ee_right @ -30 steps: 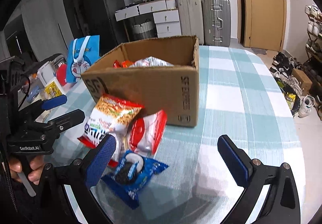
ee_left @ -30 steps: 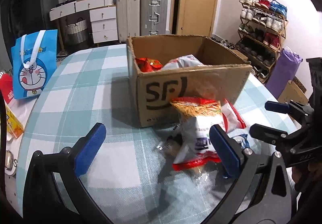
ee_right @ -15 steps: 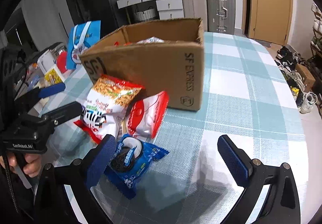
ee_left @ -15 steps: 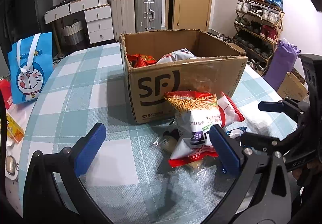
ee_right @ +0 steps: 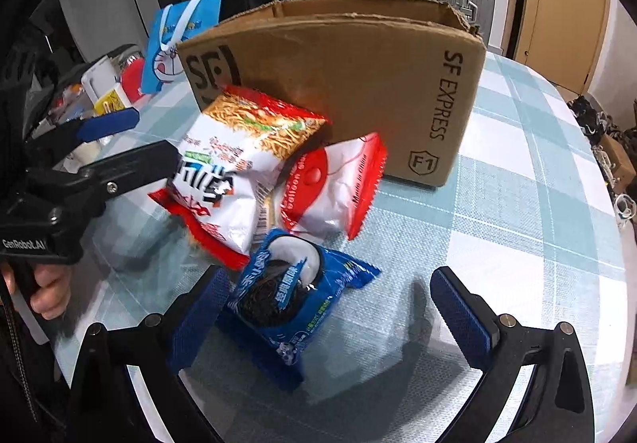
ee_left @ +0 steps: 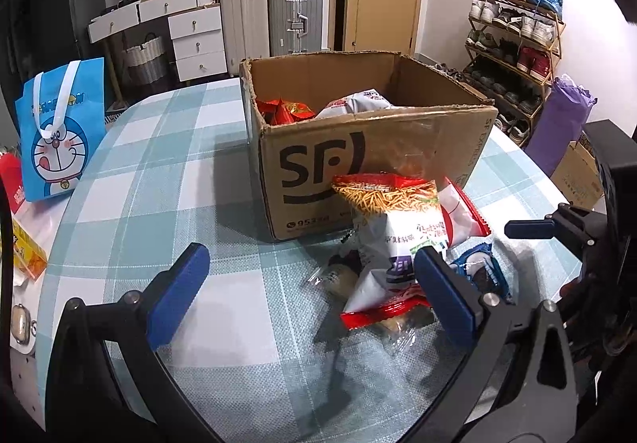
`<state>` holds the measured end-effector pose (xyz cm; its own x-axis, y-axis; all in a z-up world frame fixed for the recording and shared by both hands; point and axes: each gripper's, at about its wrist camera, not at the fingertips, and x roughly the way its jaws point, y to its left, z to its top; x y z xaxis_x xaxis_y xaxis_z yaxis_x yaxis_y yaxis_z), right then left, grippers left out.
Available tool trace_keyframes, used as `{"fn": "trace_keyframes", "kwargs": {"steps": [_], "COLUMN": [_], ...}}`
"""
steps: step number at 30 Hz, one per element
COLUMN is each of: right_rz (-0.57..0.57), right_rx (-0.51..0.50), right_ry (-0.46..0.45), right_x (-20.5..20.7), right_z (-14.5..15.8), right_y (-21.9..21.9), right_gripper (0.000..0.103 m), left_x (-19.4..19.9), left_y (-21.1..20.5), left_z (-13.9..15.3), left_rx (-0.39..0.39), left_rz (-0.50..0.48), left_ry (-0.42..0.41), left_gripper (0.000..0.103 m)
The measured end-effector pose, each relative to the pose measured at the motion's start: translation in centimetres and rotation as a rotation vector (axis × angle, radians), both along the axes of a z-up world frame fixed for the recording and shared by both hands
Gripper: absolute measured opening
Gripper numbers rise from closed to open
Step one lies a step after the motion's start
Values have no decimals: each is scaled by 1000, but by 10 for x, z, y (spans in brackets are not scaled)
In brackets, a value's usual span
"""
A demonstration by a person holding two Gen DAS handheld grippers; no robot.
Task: Organize snacks
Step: 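Withdraw both grippers from the box back toward the snack pile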
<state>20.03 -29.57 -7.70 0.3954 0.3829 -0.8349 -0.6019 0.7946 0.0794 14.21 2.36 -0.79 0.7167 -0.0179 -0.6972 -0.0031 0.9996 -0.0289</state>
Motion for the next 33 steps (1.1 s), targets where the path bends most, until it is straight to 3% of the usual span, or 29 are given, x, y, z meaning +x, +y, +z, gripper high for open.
{"fn": "trace_keyframes", "kwargs": {"steps": [11, 17, 28, 33], "right_rz": [22, -34, -21, -20], "right_rx": [-49, -75, -26, -65], "right_ry": [1, -23, 2, -5], "right_x": [5, 11, 10, 9], "right_z": [0, 4, 1, -6], "right_y": [-17, -35, -27, -23], "right_gripper": [103, 103, 103, 102], "left_x": [0, 0, 0, -1], "left_y": [-1, -2, -5, -6], "left_z": [-2, -2, -5, -5], "left_rx": [-3, -2, 0, -1], "left_rz": [-9, -13, -19, -20], "left_ry": [7, 8, 19, 21], "left_gripper": [103, 103, 103, 103]}}
